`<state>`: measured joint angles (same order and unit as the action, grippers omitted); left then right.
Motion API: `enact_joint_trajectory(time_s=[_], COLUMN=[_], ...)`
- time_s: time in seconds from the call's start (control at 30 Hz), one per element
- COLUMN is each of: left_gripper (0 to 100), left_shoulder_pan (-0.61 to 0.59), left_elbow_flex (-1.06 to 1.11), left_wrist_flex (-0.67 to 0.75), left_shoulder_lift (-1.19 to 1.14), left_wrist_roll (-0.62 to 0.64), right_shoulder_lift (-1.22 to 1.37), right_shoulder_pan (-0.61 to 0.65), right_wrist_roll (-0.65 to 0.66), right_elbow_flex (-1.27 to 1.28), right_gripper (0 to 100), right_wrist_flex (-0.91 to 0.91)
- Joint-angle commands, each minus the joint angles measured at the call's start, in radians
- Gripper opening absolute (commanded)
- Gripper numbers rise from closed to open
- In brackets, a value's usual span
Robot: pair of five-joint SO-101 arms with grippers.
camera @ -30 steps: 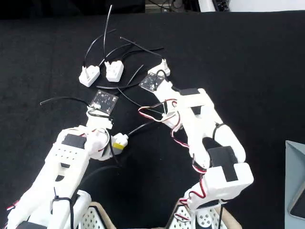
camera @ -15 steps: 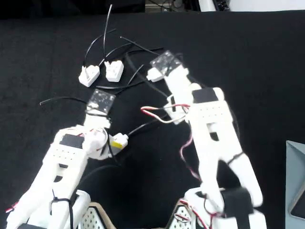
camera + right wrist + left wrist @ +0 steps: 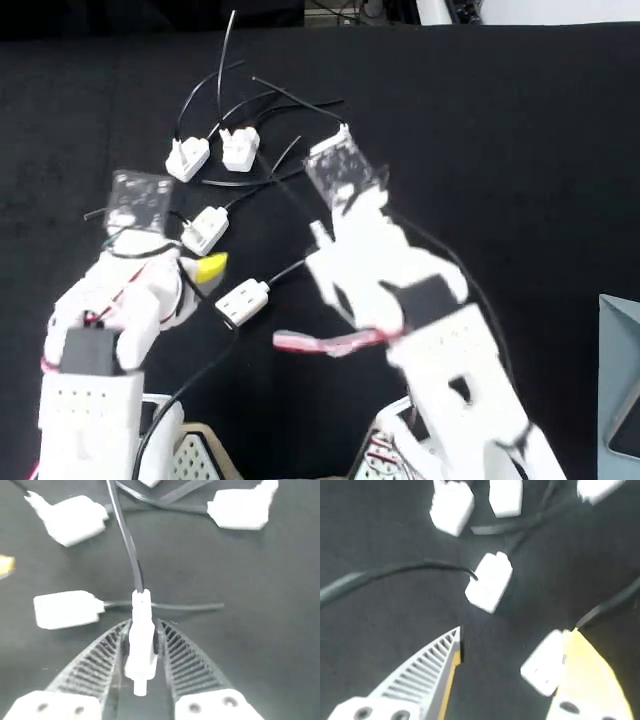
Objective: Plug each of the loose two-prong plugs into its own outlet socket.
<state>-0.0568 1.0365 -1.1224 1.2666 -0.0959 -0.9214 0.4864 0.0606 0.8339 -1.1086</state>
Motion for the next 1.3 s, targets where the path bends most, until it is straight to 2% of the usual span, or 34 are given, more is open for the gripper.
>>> enact_joint_trajectory(time_s=[0.0,0.2,0.4,0.7,0.8,0.9,1.1,1.27], left_gripper=[32,32,32,32,32,32,32,32], left_shoulder_pan=[-0.019,-0.016,0.012,0.236,0.275,0.303,0.314,0.303], left_elbow_flex=[0.027,0.116,0.127,0.117,0.12,0.117,0.117,0.116], left_wrist_flex=[0.04,0.12,0.135,0.011,-0.034,-0.066,-0.063,-0.063], left_shoulder_lift=[0.075,0.173,0.293,0.488,0.551,0.555,0.552,0.552], left_wrist_roll=[0.084,0.203,0.252,0.241,0.161,0.112,0.109,0.092], right_shoulder_lift=[-0.163,-0.355,-0.41,-0.409,-0.409,-0.409,-0.401,-0.295], right_shoulder_pan=[0.12,0.256,0.327,0.359,0.359,0.358,0.358,0.345], right_wrist_roll=[-0.068,-0.101,-0.104,-0.106,-0.106,-0.106,-0.106,-0.109], right_elbow_flex=[0.022,0.174,0.269,0.278,0.277,0.278,0.28,0.269], right_gripper=[1.1,1.1,1.1,1.1,1.1,1.1,1.1,1.1], right_wrist_flex=[0.003,0.143,0.224,0.219,0.196,0.195,0.193,0.204])
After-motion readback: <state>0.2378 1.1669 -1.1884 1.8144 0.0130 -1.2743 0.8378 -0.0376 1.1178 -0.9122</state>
